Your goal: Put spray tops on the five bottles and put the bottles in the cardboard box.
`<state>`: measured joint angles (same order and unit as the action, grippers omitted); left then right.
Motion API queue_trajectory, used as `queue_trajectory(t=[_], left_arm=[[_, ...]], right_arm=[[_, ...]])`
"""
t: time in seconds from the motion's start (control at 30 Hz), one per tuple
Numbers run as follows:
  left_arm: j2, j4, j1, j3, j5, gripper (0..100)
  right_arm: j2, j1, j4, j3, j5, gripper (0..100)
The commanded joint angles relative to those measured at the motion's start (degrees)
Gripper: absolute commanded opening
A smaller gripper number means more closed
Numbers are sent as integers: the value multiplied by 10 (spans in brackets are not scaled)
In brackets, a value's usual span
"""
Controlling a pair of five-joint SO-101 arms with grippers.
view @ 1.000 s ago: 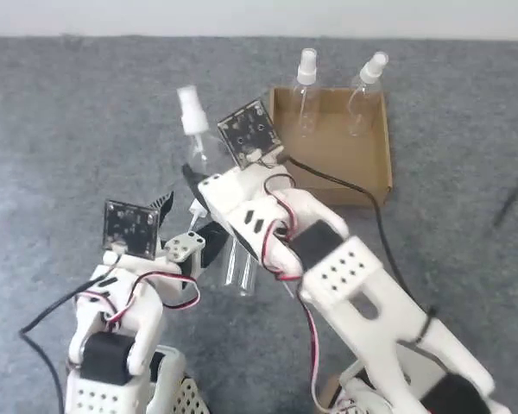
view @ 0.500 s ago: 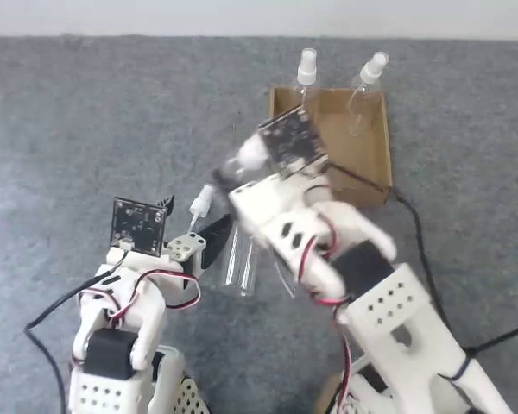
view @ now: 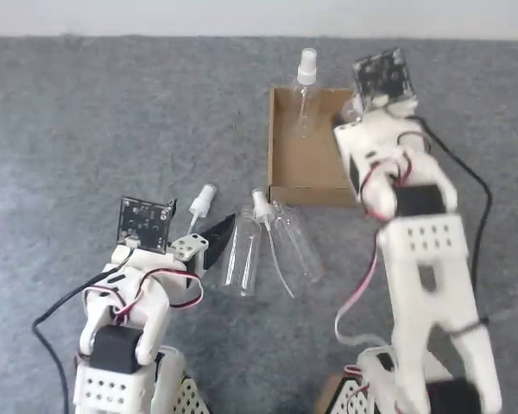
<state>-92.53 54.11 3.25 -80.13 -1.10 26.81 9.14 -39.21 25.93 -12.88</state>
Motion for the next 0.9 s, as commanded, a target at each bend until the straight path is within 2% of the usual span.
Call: queue_trajectory(t=[0.0,0.3,0.6,0.73,0.87], left_arm=[[-3,-20,-2,4,2,312],[-4,-19,-3,4,2,312],[-4,-18,-3,4,3,312],[-4,-18,-3,4,3,312],[-4,-18,-3,4,3,312]], right_arm=[[-95,-30,45,-86,-8,6],[-246,-42,138,-121,-8,6],[-320,-51,202,-120,-7,6],[-342,-60,223,-121,38,6],[-358,-64,242,-121,46,6]])
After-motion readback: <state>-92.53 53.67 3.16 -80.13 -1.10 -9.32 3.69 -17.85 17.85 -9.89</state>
